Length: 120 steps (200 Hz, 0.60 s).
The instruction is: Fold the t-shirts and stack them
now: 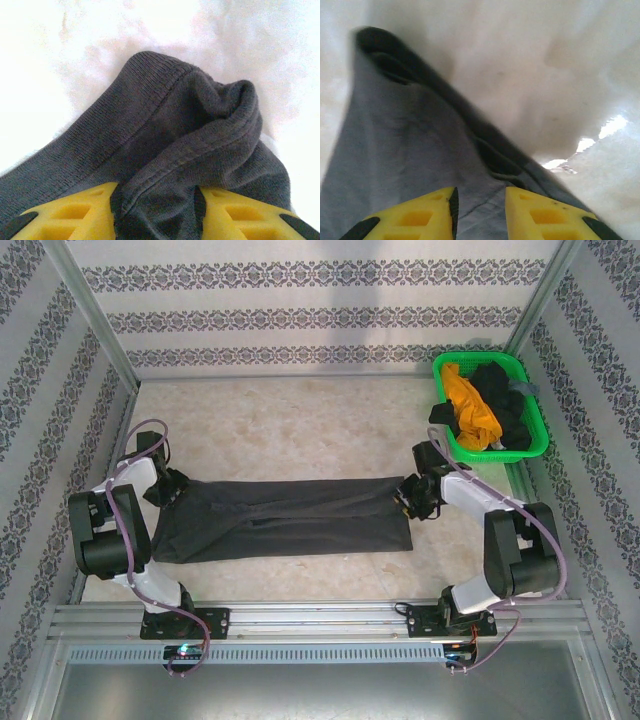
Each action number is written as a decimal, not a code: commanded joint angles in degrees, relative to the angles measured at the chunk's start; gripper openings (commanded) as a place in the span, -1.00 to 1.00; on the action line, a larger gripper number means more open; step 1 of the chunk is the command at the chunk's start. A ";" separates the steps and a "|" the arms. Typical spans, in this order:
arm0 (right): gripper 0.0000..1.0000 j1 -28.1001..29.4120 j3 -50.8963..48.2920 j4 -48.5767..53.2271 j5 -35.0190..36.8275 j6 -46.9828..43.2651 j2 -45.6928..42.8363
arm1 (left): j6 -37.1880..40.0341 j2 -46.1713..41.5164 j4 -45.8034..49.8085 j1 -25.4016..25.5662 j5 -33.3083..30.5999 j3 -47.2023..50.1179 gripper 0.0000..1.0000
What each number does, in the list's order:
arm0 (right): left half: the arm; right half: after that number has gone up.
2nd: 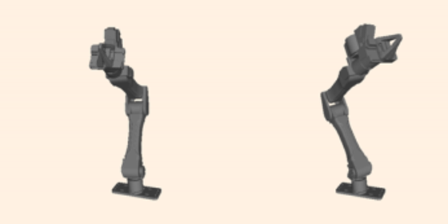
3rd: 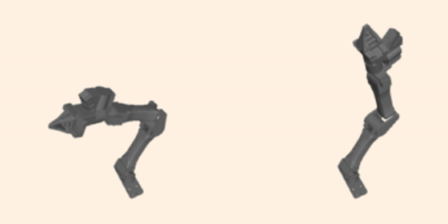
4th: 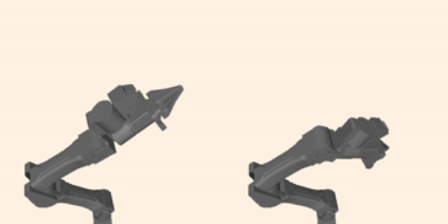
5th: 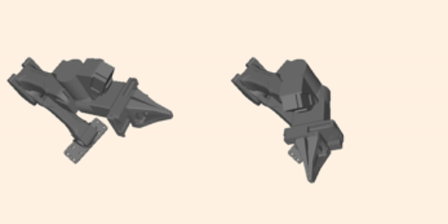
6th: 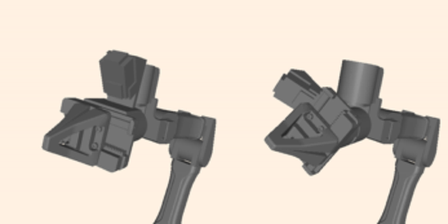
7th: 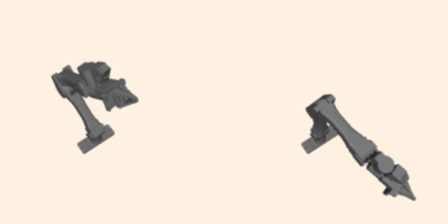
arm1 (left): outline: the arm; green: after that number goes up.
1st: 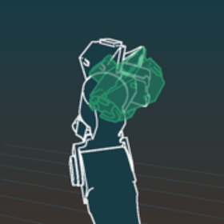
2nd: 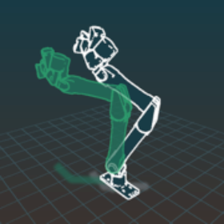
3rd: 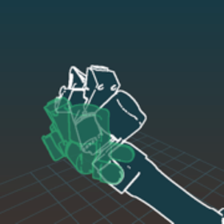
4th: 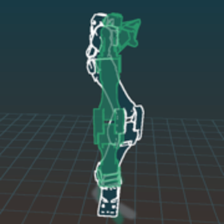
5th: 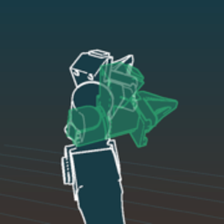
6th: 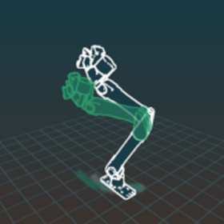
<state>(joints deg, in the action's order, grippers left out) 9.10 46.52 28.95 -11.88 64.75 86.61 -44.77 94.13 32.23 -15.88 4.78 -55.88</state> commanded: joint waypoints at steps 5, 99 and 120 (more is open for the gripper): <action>-0.35 -0.93 0.04 -3.94 -2.88 7.82 2.83 | 1.64 -1.57 -0.85 -0.56 0.71 0.33 -0.12; -0.26 -0.21 2.91 1.07 -1.55 13.79 4.89 | 1.47 -0.96 -1.73 -0.56 1.92 -0.20 -0.19; -0.49 -0.65 3.72 3.84 -0.90 12.07 4.80 | 1.60 -0.68 -1.57 -0.56 2.06 -0.61 -0.22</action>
<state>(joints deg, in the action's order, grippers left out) 8.78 48.51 28.42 -13.56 77.36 90.83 -43.88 94.13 31.77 -15.88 6.04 -55.88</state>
